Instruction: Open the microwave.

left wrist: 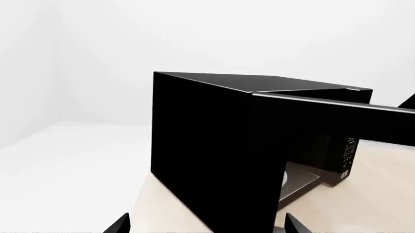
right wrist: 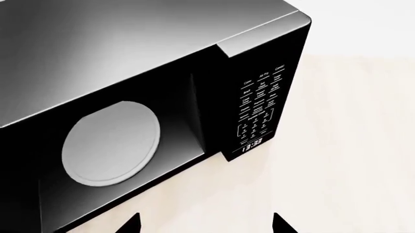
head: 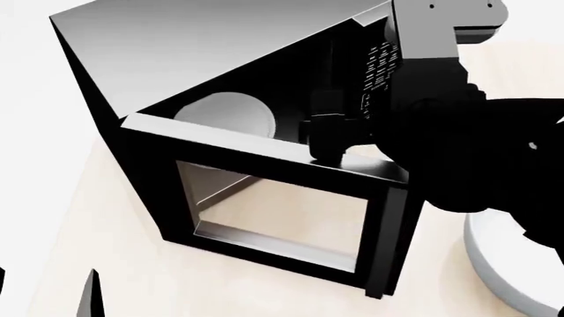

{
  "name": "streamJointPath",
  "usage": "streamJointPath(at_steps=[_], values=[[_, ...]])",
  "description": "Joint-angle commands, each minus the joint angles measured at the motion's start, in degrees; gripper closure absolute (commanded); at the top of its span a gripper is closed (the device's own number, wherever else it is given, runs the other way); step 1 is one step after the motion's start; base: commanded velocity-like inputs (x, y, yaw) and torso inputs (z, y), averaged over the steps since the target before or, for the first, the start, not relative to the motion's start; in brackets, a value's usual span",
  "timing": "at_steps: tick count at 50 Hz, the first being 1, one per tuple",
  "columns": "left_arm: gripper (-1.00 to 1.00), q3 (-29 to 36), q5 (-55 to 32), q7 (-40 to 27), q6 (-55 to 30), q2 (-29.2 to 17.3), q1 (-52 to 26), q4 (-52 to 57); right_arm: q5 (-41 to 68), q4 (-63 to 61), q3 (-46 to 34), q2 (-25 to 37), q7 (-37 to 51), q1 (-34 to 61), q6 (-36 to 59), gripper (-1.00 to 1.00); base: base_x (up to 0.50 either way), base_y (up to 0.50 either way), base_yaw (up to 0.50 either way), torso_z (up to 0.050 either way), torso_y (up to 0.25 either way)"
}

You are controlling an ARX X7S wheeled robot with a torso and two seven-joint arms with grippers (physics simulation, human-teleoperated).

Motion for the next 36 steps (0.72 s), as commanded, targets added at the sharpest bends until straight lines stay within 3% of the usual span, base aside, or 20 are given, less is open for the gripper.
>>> streamJointPath(at_steps=[1, 36], values=[[-1.00, 0.1, 0.0, -0.1, 0.0, -0.1, 0.0, 0.1, 6.1, -5.4, -1.8, 0.6, 1.1, -4.7, 0.5, -1.00, 0.00, 0.00, 0.00, 0.000, 0.000], [-1.00, 0.5, 0.0, -0.6, 0.2, -0.5, 0.2, 0.6, 13.9, -20.8, 0.8, 4.7, 7.6, -12.5, -1.7, -1.00, 0.00, 0.00, 0.00, -0.001, -0.004]])
